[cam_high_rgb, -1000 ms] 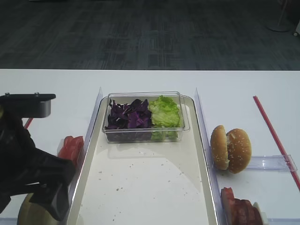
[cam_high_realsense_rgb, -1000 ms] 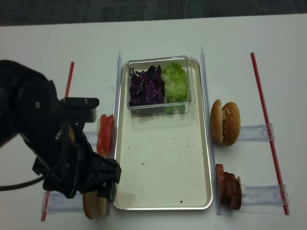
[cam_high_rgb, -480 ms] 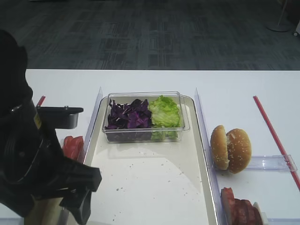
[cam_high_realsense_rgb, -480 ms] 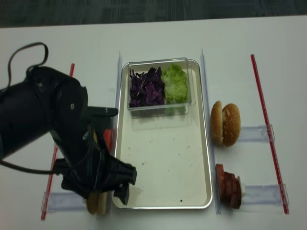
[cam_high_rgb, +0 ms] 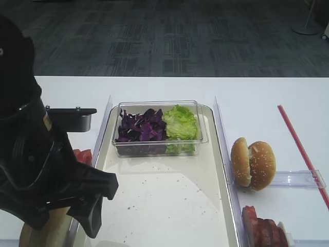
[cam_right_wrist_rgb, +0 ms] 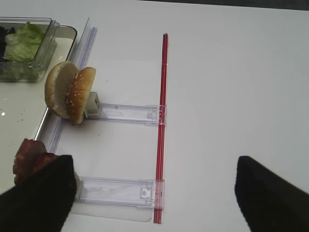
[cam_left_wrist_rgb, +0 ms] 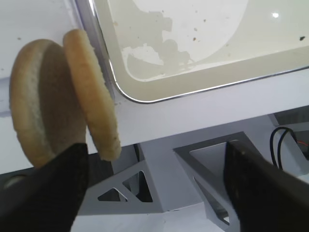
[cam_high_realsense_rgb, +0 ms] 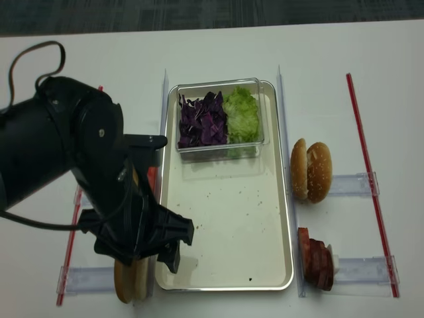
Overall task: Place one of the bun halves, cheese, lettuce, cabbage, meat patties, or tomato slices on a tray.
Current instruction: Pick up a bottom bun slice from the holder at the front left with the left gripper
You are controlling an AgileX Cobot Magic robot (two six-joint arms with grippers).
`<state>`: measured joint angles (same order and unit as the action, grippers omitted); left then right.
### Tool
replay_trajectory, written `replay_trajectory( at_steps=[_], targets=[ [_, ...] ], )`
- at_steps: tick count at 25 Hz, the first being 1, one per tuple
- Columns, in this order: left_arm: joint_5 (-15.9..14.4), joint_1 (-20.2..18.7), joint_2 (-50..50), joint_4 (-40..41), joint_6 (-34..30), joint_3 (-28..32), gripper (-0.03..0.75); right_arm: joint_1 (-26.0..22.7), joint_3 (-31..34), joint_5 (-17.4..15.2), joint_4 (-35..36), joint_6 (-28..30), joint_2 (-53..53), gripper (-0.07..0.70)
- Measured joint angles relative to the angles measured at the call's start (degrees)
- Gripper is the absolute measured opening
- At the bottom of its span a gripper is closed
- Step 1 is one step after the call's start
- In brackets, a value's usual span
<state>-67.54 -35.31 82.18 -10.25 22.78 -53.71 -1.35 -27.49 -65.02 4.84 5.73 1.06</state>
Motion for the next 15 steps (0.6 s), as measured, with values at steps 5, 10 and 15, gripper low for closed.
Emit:
replay_trajectory(
  at_steps=[5,10,15],
  targets=[
    [0.24,0.00,3.14,0.31,0.00,0.00,0.524,0.00,0.00,0.00,0.00,0.00,0.00,0.678],
    [1.96,0.00,4.13,1.54,0.00,-0.08,0.522,0.00,0.00,0.00,0.00,0.00,0.00,0.678],
    [3.36,0.00,4.22,2.31,0.00,-0.08,0.494,0.00,0.00,0.00,0.00,0.00,0.00,0.678]
  ],
)
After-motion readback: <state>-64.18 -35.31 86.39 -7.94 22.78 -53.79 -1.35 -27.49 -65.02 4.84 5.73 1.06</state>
